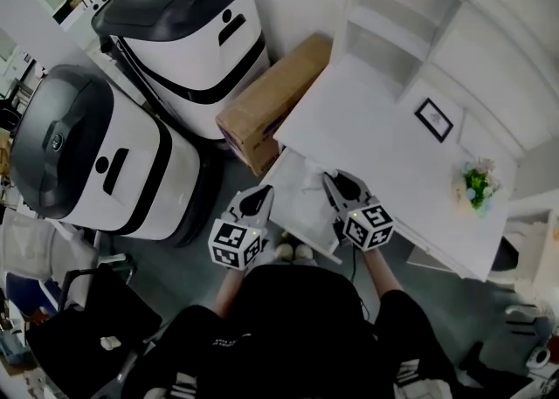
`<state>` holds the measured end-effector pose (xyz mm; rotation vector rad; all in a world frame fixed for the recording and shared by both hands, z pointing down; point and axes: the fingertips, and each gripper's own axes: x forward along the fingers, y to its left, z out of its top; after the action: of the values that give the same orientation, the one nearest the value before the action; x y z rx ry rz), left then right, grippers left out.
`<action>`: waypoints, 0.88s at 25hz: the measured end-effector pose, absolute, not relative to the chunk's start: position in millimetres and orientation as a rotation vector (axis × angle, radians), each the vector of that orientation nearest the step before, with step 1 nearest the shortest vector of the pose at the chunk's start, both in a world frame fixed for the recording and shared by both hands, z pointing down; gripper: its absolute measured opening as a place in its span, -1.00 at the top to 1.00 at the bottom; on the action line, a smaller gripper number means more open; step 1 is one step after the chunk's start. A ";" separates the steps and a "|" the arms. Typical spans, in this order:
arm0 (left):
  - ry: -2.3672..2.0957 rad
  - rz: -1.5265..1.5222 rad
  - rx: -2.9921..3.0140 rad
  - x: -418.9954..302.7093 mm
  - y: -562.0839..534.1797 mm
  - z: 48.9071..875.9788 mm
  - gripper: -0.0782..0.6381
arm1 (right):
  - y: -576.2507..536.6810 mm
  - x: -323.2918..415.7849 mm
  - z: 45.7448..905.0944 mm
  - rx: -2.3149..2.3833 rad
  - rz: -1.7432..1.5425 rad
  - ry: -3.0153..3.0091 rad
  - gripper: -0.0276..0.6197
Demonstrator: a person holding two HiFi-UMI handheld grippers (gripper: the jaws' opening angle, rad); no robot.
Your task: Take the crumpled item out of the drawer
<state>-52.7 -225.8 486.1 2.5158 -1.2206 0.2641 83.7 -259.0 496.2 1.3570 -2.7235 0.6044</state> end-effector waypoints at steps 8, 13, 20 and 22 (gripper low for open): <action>-1.340 0.160 2.557 -62.9 -239.4 444.5 0.79 | -267.7 99.3 446.6 1.456 0.464 -2.789 0.76; -1.420 0.097 2.587 -72.2 -244.2 418.3 0.79 | -270.1 108.8 416.1 1.513 0.363 -2.818 0.76; -1.527 0.010 2.594 -91.0 -248.8 386.6 0.79 | -274.1 119.3 387.2 1.563 0.252 -2.827 0.76; -1.553 -0.006 2.595 -95.1 -249.0 379.7 0.79 | -274.2 122.9 383.1 1.577 0.229 -2.817 0.76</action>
<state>-95.1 -249.0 379.7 2.5945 -1.5530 -0.0064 122.9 -274.2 383.1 1.5767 -2.8167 0.2289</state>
